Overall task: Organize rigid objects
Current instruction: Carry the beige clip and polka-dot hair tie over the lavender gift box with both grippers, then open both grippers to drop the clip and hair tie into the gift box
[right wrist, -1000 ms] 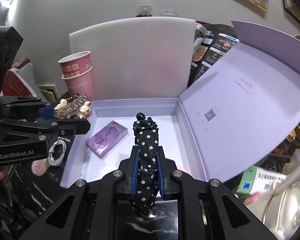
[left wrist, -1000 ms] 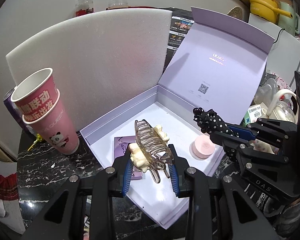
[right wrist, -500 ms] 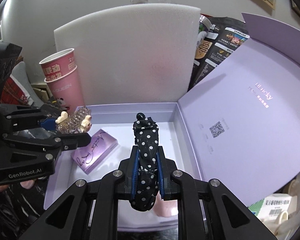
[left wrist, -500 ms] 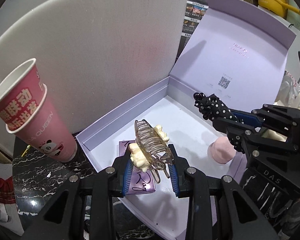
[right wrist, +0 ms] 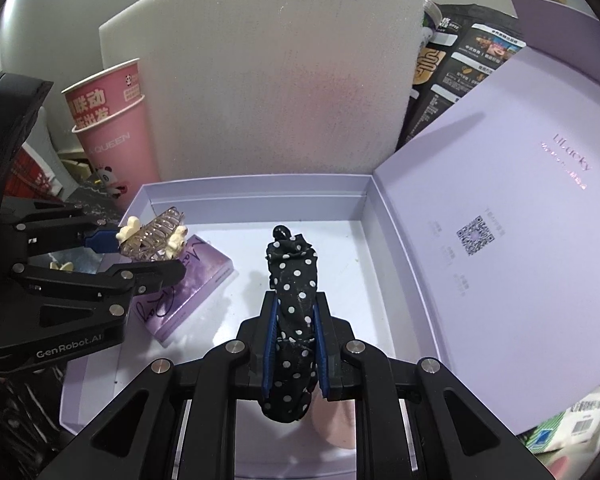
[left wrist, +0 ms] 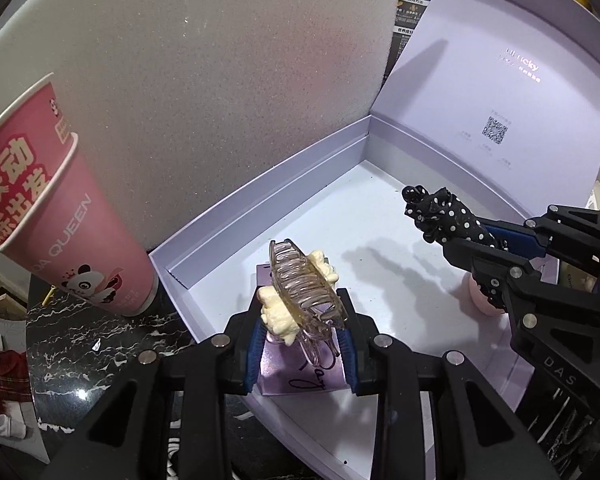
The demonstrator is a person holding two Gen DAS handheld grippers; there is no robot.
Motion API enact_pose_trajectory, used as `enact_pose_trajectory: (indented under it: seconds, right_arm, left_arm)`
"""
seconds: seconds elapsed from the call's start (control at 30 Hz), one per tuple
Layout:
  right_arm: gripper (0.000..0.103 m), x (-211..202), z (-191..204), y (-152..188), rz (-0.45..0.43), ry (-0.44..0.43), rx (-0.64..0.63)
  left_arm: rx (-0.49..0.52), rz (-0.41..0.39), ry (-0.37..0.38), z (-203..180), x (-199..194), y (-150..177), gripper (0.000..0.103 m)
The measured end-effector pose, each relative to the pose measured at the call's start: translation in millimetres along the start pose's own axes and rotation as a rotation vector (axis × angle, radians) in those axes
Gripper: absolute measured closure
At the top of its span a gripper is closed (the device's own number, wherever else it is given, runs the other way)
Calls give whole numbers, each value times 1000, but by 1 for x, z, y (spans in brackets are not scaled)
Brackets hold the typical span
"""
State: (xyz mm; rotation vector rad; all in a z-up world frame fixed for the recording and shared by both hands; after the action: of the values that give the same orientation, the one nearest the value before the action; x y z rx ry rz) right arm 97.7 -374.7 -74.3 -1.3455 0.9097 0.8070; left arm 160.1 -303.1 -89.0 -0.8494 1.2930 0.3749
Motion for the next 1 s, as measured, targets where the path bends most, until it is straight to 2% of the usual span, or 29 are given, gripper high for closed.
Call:
enact_pose_trajectory:
  seconds: [0.17,0.33,0.47,0.57,0.67,0.73,0.93,1.0]
  right_arm:
    - [86,7,-1,4,9,-3,9]
    - [86,15,1,9,33,-17,9]
    - [85,15,2,12,40,-15,10]
    - [75,13,0,13,40,-2,13]
    - [72,10,-3,11,30,7,19]
    - [64,6,-7,10,21,12,31]
    - [62,-9,-22,13,-5,64,59]
    - [58,-15,-25,14,-12,69,74]
  left_arm:
    - [11,25,-32,-2,11,-2,71]
    - [5,62,-7,-5,25,-5,71]
    - [9,73,-46,-9,28,-9,71]
    - [21,70,-53,-14,29,-12,71]
    - [31,75,-27,-19,31,-11,71]
    - [35,85,-27,-21,32,-9,71]
    - [34,89,-49,-23,26,-5,71]
    - [32,89,-52,-24,26,-7,71]
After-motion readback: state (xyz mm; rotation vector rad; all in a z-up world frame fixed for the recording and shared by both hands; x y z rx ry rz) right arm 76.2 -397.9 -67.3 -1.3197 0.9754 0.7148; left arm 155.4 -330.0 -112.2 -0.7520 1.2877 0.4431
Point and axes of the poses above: each gripper's, at about its wrist camera, not at the fingertips, and x roughly the way its jaws point, z to its left, y to its underside, the point moved 7 cm from there along x, roughly the way its jaws point, and after that the axes turned 14 degrees about z, right-handed, at the moved point
